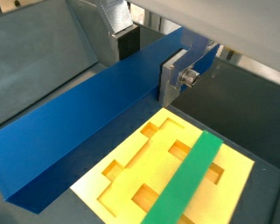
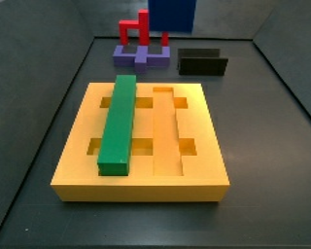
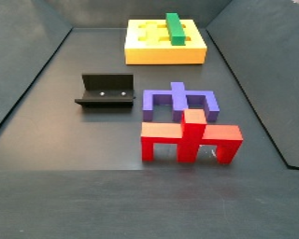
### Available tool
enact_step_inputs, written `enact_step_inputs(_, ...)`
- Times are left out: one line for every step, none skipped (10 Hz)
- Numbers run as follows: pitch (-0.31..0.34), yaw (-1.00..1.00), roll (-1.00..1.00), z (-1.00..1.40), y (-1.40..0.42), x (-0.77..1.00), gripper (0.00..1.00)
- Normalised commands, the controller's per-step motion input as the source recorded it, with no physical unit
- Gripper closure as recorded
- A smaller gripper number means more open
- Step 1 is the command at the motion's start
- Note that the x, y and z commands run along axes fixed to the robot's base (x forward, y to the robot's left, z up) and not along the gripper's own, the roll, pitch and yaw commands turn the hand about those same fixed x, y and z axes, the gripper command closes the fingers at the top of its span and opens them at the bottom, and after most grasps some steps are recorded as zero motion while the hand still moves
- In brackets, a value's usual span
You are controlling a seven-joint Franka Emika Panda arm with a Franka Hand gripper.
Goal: Pick up the blue object. Move up. Move to above the board. Insert the blue object.
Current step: Insert the blue object.
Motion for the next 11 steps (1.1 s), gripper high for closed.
enact_step_inputs(0.0, 0.04, -0.07, -0.98, -0.11, 0.02, 1.0)
enact_step_inputs(-0.004, 0.05, -0.07, -0.98, -0.11, 0.0, 1.0)
enact_step_inputs(-0.024, 0.06, -0.07, -0.96, -0.13, 0.0, 1.0)
enact_step_inputs(-0.049, 0.0, -0.09, -0.9, -0.18, 0.0, 1.0)
enact_step_inputs(-0.036, 0.0, -0.03, -1.0, -0.17, 0.01, 1.0)
enact_step_inputs(-0.046, 0.04, 0.0, -0.94, -0.16, 0.0, 1.0)
enact_step_inputs(0.0, 0.08, 0.0, -0.88, -0.11, 0.1, 1.0)
enact_step_inputs(0.0, 0.15, 0.0, -0.78, -0.08, 0.1, 1.0)
enact_step_inputs(0.0, 0.18, 0.03, -0.74, -0.1, 0.16, 1.0)
enact_step_inputs(0.004, 0.19, 0.14, -0.67, -0.15, 0.23, 1.0)
enact_step_inputs(0.011, 0.21, 0.22, -0.63, -0.17, 0.19, 1.0)
